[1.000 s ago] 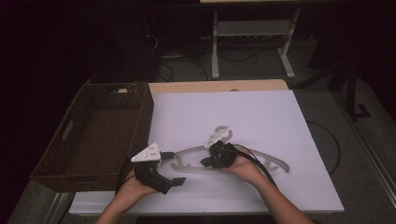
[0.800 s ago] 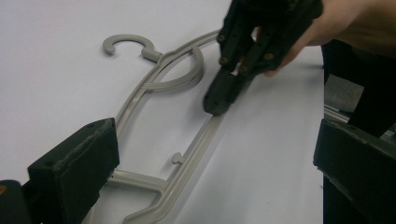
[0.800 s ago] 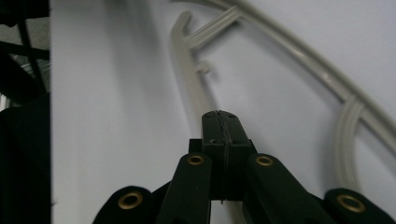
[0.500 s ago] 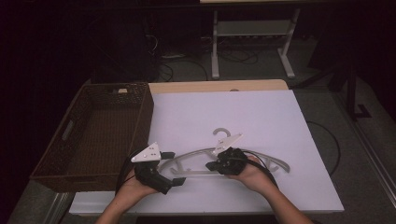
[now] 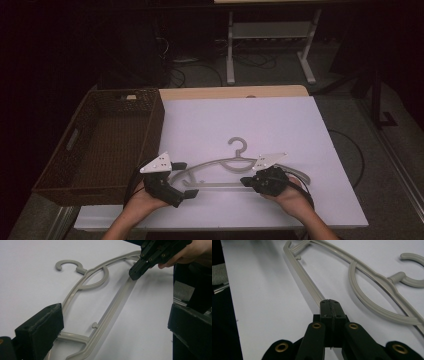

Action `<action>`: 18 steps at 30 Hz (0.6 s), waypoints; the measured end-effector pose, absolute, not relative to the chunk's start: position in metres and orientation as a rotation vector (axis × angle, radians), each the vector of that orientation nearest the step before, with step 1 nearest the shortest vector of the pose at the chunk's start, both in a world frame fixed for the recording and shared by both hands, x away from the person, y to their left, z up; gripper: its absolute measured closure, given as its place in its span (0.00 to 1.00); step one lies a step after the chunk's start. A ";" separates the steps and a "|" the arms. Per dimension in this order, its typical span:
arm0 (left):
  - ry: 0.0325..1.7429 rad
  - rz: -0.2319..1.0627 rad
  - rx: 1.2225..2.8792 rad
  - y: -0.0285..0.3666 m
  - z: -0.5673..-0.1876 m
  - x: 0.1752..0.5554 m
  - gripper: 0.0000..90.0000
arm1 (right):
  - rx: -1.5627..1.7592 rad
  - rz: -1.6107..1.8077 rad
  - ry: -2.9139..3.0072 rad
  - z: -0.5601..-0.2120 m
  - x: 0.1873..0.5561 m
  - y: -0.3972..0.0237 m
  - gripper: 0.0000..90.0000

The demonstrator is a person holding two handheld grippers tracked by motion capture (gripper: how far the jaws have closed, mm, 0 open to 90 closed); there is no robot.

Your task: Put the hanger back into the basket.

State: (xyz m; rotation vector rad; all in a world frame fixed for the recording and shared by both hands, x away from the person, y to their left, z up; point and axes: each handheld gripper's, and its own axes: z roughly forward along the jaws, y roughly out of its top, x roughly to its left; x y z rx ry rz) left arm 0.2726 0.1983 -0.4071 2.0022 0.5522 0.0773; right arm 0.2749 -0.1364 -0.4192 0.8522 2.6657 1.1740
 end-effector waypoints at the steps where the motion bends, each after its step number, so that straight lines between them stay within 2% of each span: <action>1: 0.552 0.078 2.003 0.198 -0.407 0.273 0.00 | 0.837 1.174 2.661 -0.420 0.276 -0.136 0.99; 18: 0.551 0.077 2.007 0.198 -0.407 0.272 0.00 | 0.836 1.075 2.693 -0.430 0.279 -0.126 0.99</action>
